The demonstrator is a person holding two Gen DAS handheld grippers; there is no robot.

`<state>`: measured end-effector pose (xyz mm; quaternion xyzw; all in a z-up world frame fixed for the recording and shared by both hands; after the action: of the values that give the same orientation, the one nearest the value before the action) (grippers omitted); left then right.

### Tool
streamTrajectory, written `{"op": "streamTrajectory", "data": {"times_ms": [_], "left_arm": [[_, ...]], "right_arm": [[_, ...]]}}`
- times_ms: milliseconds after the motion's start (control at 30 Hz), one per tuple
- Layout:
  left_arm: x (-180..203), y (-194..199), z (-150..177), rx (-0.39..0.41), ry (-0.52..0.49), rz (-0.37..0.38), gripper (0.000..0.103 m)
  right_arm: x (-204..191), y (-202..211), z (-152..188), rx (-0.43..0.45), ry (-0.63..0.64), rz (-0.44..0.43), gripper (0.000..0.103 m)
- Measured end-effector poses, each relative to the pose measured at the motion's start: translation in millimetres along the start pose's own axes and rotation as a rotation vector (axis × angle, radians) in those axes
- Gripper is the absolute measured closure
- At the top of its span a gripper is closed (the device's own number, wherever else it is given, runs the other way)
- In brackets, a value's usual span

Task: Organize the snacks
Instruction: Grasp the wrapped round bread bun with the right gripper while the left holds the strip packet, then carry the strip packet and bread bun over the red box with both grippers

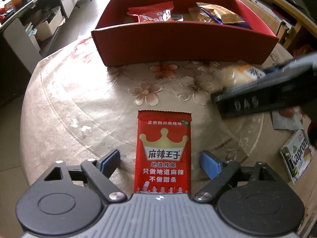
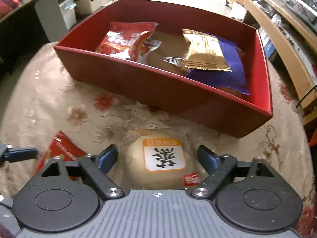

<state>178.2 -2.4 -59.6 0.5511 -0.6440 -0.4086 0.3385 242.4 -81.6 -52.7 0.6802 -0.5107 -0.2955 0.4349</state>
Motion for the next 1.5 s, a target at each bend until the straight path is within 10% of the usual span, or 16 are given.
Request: {"op": "streamTrajectory", "data": {"times_ms": [100,300,1500], "left_arm": [[-2.8,6.0,-0.1,0.013,0.018,0.003,0.044],[-4.6,12.2,1.7,0.015,0.034,0.000,0.052],[-3.3,78.7,-19.5,0.235,0.119,0.062,0.057]], "right_arm": [[-4.6,-3.7,5.0,-0.011,0.025,-0.001,0.023],[-7.6,11.3,11.8,0.003,0.029,-0.004,0.027],[11.7,90.5,31.9,0.227,-0.087,-0.007,0.027]]}}
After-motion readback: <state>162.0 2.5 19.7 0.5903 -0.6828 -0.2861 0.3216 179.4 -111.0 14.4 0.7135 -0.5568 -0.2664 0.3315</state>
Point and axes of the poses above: each gripper's, at about its wrist camera, not at the fingertips, and y roughly against the way its jaws point, x to its right, z to its underside, the point moved 2 cm from there along -y, roughly the way its jaws point, and after that the axes turned 3 degrees about -y, right-handed, at the moved point
